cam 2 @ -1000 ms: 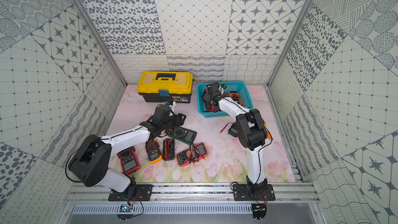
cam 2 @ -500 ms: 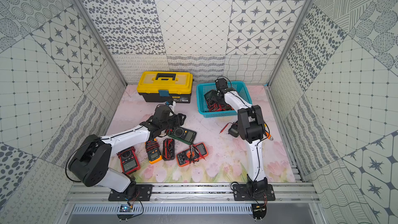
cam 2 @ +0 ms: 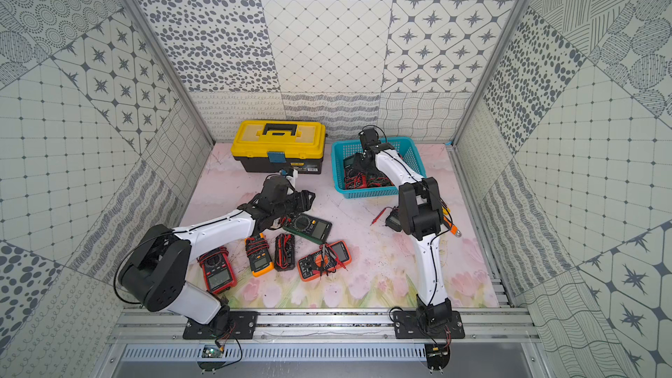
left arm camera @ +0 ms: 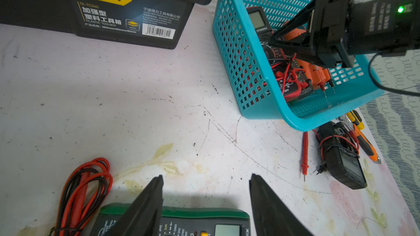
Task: Put the multimeter into the basket
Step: Place the multimeter in the basket, then pick up the multimeter from the center of the board.
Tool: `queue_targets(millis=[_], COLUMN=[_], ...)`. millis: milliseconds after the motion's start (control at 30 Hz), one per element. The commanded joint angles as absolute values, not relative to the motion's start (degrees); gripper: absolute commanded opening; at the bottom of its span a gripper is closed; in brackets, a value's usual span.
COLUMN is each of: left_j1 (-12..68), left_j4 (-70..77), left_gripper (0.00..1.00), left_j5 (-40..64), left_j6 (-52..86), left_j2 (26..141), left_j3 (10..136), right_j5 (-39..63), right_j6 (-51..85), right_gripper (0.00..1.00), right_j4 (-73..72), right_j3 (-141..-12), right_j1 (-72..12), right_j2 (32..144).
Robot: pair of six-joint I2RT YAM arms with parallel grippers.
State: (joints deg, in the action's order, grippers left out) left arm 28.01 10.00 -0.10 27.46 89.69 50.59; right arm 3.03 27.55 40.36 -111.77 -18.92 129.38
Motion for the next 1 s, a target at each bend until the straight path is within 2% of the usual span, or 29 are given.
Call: queue_targets(millis=[0, 133, 200, 400, 667, 833, 967], left_j1=[27.96, 28.05, 28.03, 28.04, 26.91, 22.84, 18.77], left_j4=[12.22, 12.30, 12.46, 11.80, 11.29, 9.48, 8.78], left_gripper=[0.64, 0.64, 0.64, 0.64, 0.64, 0.65, 0.65], left_j5=[1.82, 2.24, 2.36, 1.43, -0.64, -0.39, 1.26], left_j6=[27.99, 28.22, 28.22, 27.87, 30.27, 36.29, 39.34], left_j2=[90.23, 90.26, 90.11, 89.55, 86.56, 85.16, 84.06], left_j3=[51.48, 51.61, 51.58, 51.59, 49.99, 48.69, 46.86], right_j5=[7.52, 14.14, 14.37, 15.41, 9.84, 4.50, -4.05], right_j6=[28.04, 30.54, 30.61, 27.44, 20.20, 14.59, 16.62], right_gripper=[0.38, 0.33, 0.33, 0.41, 0.67, 0.85, 0.94], right_j4=[41.07, 37.94, 37.79, 38.86, 43.83, 41.04, 41.13], right_j3=[-112.97, -112.11, -112.16, -113.64, -112.58, -101.88, -91.86], right_j1=[-18.96, -17.37, -17.23, -17.30, -18.90, -23.73, -29.22], right_j2=[131.47, 132.52, 132.71, 129.77, 121.08, 111.31, 102.80])
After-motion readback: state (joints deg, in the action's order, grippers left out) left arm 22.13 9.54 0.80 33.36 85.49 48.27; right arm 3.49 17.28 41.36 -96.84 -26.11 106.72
